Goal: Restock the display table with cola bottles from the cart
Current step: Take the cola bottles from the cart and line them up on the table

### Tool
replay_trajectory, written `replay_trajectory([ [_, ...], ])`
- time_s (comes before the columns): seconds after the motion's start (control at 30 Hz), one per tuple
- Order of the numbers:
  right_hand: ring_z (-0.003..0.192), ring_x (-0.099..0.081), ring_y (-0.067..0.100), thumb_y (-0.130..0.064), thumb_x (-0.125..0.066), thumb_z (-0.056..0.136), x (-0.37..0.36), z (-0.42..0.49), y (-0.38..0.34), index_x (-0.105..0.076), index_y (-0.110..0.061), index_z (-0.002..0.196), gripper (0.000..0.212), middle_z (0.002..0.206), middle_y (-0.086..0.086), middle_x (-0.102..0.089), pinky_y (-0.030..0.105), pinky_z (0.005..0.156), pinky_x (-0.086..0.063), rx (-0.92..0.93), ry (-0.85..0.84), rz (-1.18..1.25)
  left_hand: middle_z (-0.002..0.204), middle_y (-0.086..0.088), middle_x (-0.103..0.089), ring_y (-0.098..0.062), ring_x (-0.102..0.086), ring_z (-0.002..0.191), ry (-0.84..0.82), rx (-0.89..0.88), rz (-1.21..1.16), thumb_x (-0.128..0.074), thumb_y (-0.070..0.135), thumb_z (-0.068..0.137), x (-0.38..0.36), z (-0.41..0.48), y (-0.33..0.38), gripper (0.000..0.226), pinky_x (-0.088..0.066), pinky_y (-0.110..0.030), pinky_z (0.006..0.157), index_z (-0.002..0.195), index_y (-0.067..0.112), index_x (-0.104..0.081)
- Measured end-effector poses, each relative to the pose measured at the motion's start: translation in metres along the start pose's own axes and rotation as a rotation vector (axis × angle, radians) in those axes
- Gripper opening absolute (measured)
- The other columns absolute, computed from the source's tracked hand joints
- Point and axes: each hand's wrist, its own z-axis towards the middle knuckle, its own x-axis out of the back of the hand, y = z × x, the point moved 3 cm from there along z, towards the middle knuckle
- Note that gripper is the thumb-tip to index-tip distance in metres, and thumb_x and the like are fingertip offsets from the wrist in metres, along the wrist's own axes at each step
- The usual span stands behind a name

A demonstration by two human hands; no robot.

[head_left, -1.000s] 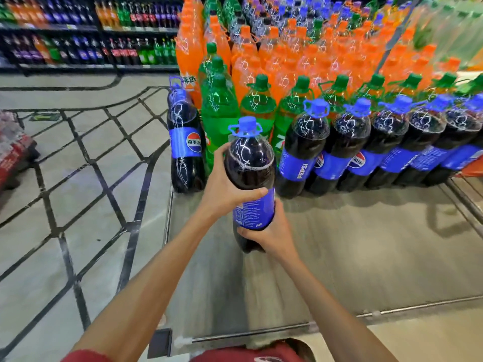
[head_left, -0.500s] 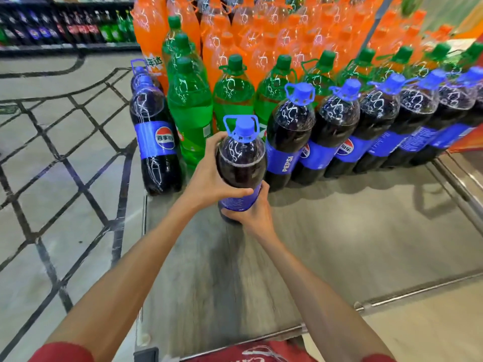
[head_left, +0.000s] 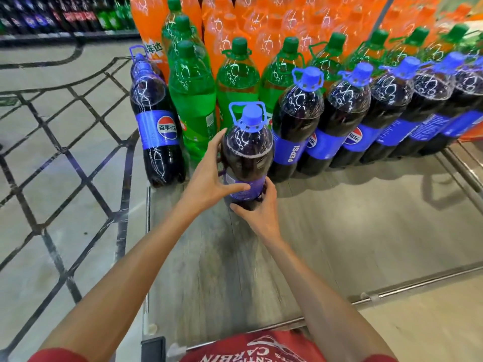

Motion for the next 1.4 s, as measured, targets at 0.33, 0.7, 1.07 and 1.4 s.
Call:
replay_trajectory([
  [0.33, 0.114, -0.033, -0.027, -0.028, -0.096, 0.064, 0.001, 0.011, 0.006, -0.037, -0.012, 0.152, 0.107, 0.138, 0.003, -0.045, -0.003, 0.096, -0.028, 0.017, 0.072, -0.125, 0.140, 0.002, -0.052, -0.009, -0.055, 0.126, 0.050, 0.088, 0.015, -0.097, 0.015, 0.062, -0.020, 0.013, -0.031, 0.102, -0.052, -0.038, 0.104, 0.145, 0.018, -0.037],
  [0.7, 0.125, -0.055, 0.025, -0.028, -0.097, 0.063, -0.005, 0.048, -0.003, -0.041, -0.014, 0.143, 0.098, 0.140, 0.006, -0.044, 0.029, 0.096, -0.046, -0.066, 0.162, -0.194, 0.144, 0.000, -0.049, -0.011, -0.052, 0.131, 0.028, 0.072, 0.021, -0.095, 0.030, 0.064, -0.023, 0.058, -0.044, 0.105, -0.050, -0.043, 0.107, 0.148, 0.014, -0.034],
  [1.07, 0.122, -0.053, 0.031, -0.031, -0.095, 0.064, -0.024, 0.062, -0.020, -0.050, -0.007, 0.134, 0.087, 0.132, 0.011, -0.053, 0.037, 0.088, -0.045, -0.105, 0.317, -0.223, 0.146, -0.005, -0.046, -0.017, -0.047, 0.137, 0.059, 0.031, 0.078, -0.091, 0.040, 0.065, -0.013, 0.081, -0.049, 0.108, -0.042, -0.048, 0.113, 0.149, 0.008, -0.032],
  [1.4, 0.113, -0.058, 0.029, -0.026, -0.096, 0.064, -0.026, 0.057, -0.021, -0.055, -0.004, 0.130, 0.080, 0.129, 0.011, -0.049, 0.037, 0.090, -0.048, -0.106, 0.361, -0.209, 0.146, -0.003, -0.045, -0.019, -0.048, 0.135, 0.055, 0.025, 0.067, -0.090, 0.042, 0.066, -0.016, 0.082, -0.057, 0.108, -0.045, -0.050, 0.110, 0.149, 0.009, -0.031],
])
